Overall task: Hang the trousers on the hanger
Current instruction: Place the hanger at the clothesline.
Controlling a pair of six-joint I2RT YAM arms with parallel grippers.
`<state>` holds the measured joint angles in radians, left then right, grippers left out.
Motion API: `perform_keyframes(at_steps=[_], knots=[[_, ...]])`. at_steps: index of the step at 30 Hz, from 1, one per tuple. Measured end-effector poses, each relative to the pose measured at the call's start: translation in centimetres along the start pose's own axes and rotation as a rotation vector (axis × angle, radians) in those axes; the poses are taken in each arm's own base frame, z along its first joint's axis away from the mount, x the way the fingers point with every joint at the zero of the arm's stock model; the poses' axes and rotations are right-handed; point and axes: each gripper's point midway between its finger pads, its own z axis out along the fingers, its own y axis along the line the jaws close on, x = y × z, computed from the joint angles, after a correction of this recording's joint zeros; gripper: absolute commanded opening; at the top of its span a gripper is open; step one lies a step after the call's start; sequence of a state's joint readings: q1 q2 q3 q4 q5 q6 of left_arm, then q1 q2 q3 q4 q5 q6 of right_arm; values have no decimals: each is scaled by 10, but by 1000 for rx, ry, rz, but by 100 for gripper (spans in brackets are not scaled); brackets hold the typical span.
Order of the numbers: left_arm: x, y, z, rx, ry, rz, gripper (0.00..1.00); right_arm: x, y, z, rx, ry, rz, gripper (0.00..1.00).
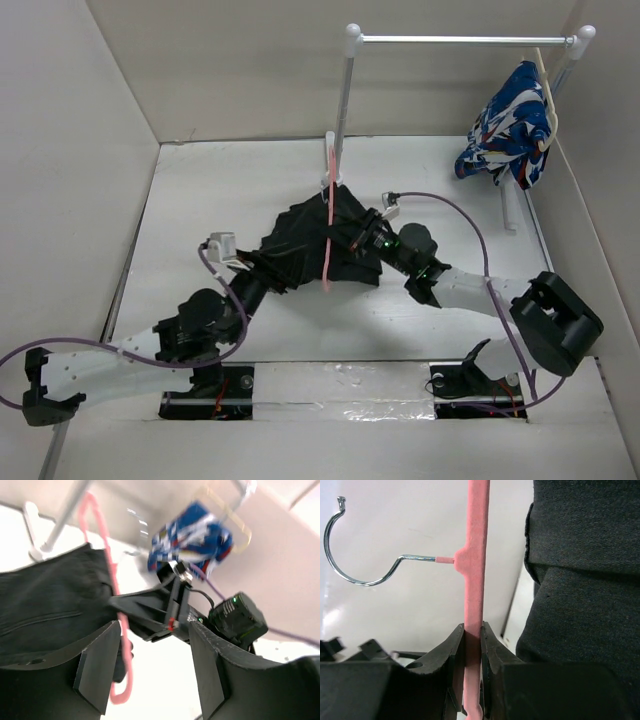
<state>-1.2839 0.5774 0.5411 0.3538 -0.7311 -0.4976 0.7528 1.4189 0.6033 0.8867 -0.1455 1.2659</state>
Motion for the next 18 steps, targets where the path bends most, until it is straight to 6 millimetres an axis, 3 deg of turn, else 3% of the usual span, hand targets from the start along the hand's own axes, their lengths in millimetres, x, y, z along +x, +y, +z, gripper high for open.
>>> perform_keyframes(at_steps=[4, 6, 10, 18], knots=[[-33, 12, -9, -44, -100, -29, 55, -29, 28, -1, -52, -34, -7, 0], [-39, 19, -10, -80, -128, -21, 56, -44, 43, -3, -83, -54, -12, 0], [-24, 37, -8, -136, -127, 56, 58, -72, 64, -9, -126, -85, -23, 0], [15, 67, -3, -205, -80, 198, 56, -165, 106, -16, -124, -200, -64, 0]])
